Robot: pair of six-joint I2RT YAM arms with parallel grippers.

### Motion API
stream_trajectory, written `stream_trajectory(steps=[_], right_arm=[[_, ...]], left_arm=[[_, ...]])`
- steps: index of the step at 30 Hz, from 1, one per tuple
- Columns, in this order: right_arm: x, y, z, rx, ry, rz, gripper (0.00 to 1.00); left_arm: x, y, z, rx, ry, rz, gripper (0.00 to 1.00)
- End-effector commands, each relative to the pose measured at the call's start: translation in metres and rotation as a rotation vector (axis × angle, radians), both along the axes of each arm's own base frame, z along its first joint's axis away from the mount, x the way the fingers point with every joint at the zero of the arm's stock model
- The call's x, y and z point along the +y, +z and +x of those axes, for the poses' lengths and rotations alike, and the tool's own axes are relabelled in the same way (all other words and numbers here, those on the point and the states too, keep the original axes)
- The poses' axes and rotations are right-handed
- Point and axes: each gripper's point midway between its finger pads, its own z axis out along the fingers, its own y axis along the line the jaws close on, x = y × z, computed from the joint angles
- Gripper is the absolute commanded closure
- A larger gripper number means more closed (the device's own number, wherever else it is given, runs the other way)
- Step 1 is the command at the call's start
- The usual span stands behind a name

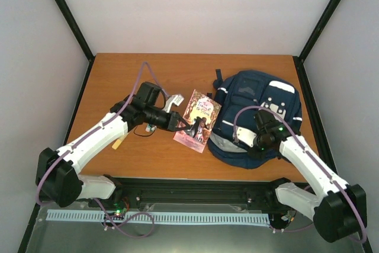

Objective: Pack the student bag
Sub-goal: Place the book in the student bag.

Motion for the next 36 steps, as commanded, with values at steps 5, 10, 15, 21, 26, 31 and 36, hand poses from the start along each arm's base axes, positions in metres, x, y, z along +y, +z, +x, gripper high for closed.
stream_trajectory(steps=[5,10,15,21,26,31,36], right_arm=[[-0.011,0.109,0.055,-0.368,-0.121,-0.005,0.97],[-0.024,0.170,0.087,-0.583,-0.243,-0.019,0.97],[-0.034,0.216,0.107,-0.734,-0.336,-0.012,0.97],[-0.029,0.249,0.110,-0.777,-0.376,0.068,0.97],[-0.026,0.274,0.107,-0.834,-0.387,0.133,0.97],[-0.023,0.295,0.104,-0.863,-0.396,0.192,0.97],[-0.024,0.306,0.099,-0.892,-0.403,0.218,0.97]], left_arm=[[-0.027,0.017,-0.035,-0.014,-0.167,-0.061,0.99],[-0.052,-0.001,-0.065,0.021,-0.282,-0.017,0.99],[-0.074,-0.004,-0.082,0.011,-0.345,-0.044,0.99],[-0.090,-0.004,-0.096,0.003,-0.424,-0.096,0.99],[-0.109,-0.004,-0.090,-0.005,-0.438,-0.188,0.99],[-0.141,-0.006,-0.068,0.000,-0.415,-0.253,0.99],[-0.175,-0.004,-0.047,0.008,-0.417,-0.341,0.99]])
